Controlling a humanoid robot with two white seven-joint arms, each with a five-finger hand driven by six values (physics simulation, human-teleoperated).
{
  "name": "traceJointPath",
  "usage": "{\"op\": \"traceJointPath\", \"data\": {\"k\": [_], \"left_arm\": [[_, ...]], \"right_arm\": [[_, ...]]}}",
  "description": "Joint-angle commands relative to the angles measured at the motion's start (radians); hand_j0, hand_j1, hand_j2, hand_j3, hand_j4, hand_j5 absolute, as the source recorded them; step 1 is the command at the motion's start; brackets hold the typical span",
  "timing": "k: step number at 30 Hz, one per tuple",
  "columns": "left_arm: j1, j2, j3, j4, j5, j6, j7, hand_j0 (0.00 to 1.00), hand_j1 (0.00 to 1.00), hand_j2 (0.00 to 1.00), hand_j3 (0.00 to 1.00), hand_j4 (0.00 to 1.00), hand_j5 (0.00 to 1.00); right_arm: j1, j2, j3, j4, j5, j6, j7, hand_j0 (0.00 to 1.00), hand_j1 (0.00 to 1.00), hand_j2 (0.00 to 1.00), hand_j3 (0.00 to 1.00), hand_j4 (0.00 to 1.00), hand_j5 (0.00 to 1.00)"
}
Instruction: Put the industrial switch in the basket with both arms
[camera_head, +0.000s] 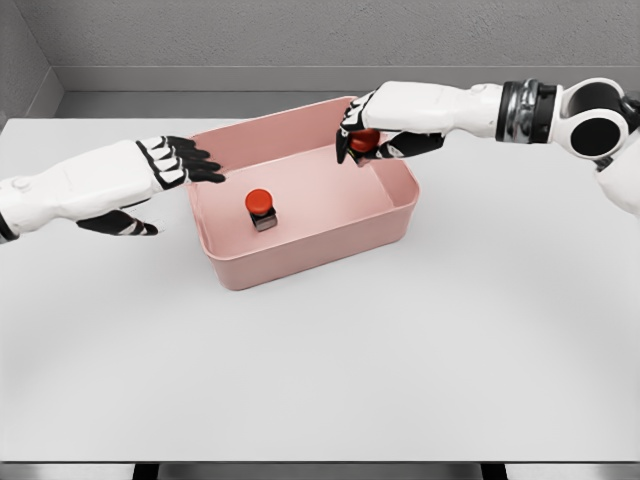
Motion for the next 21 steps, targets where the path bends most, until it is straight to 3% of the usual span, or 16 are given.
{"op": "traceJointPath", "data": {"k": [1,7,8,9,17,21], "left_arm": [[0.000,0.076,0.001,-0.034,0.035,0.001,0.002,1.00,1.00,1.00,1.00,1.00,1.00],[-0.002,0.064,0.001,-0.034,0.036,0.001,0.002,1.00,1.00,1.00,1.00,1.00,1.00],[-0.002,0.062,-0.001,-0.034,0.036,0.001,0.002,1.00,1.00,1.00,1.00,1.00,1.00],[-0.002,0.062,-0.001,-0.034,0.036,0.001,0.002,1.00,1.00,1.00,1.00,1.00,1.00],[-0.002,0.055,-0.004,-0.033,0.035,0.001,0.002,1.00,1.00,1.00,1.00,1.00,1.00],[-0.002,0.055,-0.004,-0.033,0.035,0.001,0.002,1.00,1.00,1.00,1.00,1.00,1.00]], "right_arm": [[0.000,0.031,0.001,0.021,0.001,0.003,-0.001,0.51,0.51,0.51,0.51,0.51,0.51],[0.000,0.060,0.003,0.055,0.010,0.003,-0.001,0.53,0.53,0.53,0.53,0.53,0.53],[0.000,0.062,0.001,0.061,0.010,0.003,-0.010,0.66,0.66,0.66,0.66,0.66,0.66],[0.000,0.066,0.000,0.067,0.009,0.003,-0.021,1.00,1.00,1.00,1.00,1.00,1.00],[-0.002,0.060,-0.013,0.067,0.010,0.003,-0.021,1.00,1.00,1.00,1.00,1.00,1.00],[0.005,0.006,-0.036,0.067,0.009,0.003,-0.019,1.00,1.00,1.00,1.00,1.00,1.00]]}}
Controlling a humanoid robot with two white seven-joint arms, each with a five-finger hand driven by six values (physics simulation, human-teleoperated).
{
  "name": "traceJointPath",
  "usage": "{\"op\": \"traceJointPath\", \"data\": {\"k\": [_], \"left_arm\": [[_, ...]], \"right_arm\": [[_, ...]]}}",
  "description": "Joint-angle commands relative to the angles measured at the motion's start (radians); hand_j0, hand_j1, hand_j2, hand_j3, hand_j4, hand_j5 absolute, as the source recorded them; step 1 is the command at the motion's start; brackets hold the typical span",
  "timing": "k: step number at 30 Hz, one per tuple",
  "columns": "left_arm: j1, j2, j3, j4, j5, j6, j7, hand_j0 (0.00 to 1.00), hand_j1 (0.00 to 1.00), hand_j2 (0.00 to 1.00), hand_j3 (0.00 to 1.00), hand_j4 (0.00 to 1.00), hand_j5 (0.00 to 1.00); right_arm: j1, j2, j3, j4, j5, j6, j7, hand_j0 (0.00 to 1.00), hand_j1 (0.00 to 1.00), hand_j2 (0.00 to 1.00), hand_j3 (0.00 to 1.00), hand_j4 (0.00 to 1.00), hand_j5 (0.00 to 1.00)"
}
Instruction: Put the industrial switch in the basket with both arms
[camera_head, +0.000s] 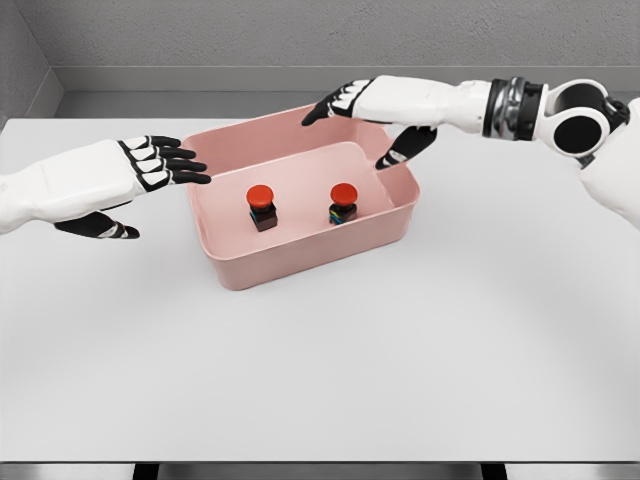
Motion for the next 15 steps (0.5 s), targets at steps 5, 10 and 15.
{"op": "traceJointPath", "data": {"k": [5,10,15], "left_arm": [[-0.001,0.001,0.002,0.001,0.007,0.001,0.001,1.00,1.00,1.00,1.00,1.00,1.00],[-0.001,0.001,0.002,0.003,0.007,0.001,0.001,1.00,1.00,1.00,1.00,1.00,1.00],[-0.001,0.001,0.002,0.003,0.007,0.001,0.001,1.00,1.00,1.00,1.00,1.00,1.00]], "right_arm": [[0.035,-0.129,-0.072,0.003,-0.010,0.003,0.000,1.00,1.00,1.00,1.00,1.00,1.00],[0.074,-0.190,-0.092,0.020,-0.014,0.003,0.000,1.00,1.00,1.00,1.00,1.00,1.00],[0.118,-0.225,-0.141,0.049,-0.014,0.003,0.000,1.00,1.00,1.00,1.00,1.00,1.00]]}}
